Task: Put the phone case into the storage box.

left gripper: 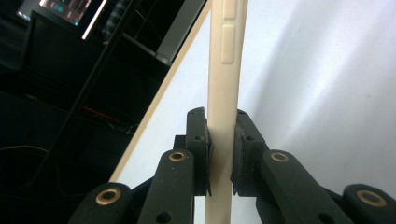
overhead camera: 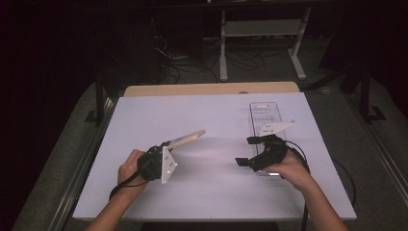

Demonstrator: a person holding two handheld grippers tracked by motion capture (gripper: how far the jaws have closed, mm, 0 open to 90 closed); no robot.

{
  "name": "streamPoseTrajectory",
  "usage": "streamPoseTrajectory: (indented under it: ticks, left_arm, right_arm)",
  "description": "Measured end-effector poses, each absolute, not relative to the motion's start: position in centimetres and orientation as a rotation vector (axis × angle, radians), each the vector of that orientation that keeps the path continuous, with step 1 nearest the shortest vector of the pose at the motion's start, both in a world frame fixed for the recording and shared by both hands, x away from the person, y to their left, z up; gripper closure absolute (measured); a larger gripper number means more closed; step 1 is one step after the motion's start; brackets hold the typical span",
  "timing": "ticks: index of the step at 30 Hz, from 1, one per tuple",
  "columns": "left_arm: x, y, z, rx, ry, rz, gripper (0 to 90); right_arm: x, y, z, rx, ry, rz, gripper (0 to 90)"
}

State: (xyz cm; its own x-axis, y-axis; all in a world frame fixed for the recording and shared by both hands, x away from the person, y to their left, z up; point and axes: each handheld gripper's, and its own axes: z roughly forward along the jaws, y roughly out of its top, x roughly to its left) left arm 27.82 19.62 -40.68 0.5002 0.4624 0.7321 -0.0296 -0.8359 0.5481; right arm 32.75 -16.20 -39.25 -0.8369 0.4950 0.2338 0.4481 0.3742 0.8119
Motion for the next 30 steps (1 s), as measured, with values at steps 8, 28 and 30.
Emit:
streamPoseTrajectory:
  ticks: [8, 28, 30]
  left_arm:
    - [28.2, 20.1, -40.2, 2.213, 0.462, 1.210, 79.5]
    - [29.6, 21.2, -39.6, 2.106, 0.679, 0.920, 79.5]
    - [29.7, 21.4, -39.5, 2.081, 0.715, 0.874, 79.5]
  right_arm:
    - [32.8, -16.2, -39.3, 0.881, 2.561, 1.488, 2.3]
    - [32.8, -16.3, -39.2, 0.886, 2.556, 1.491, 2.3]
    - [32.8, -16.3, -39.2, 0.883, 2.556, 1.489, 2.3]
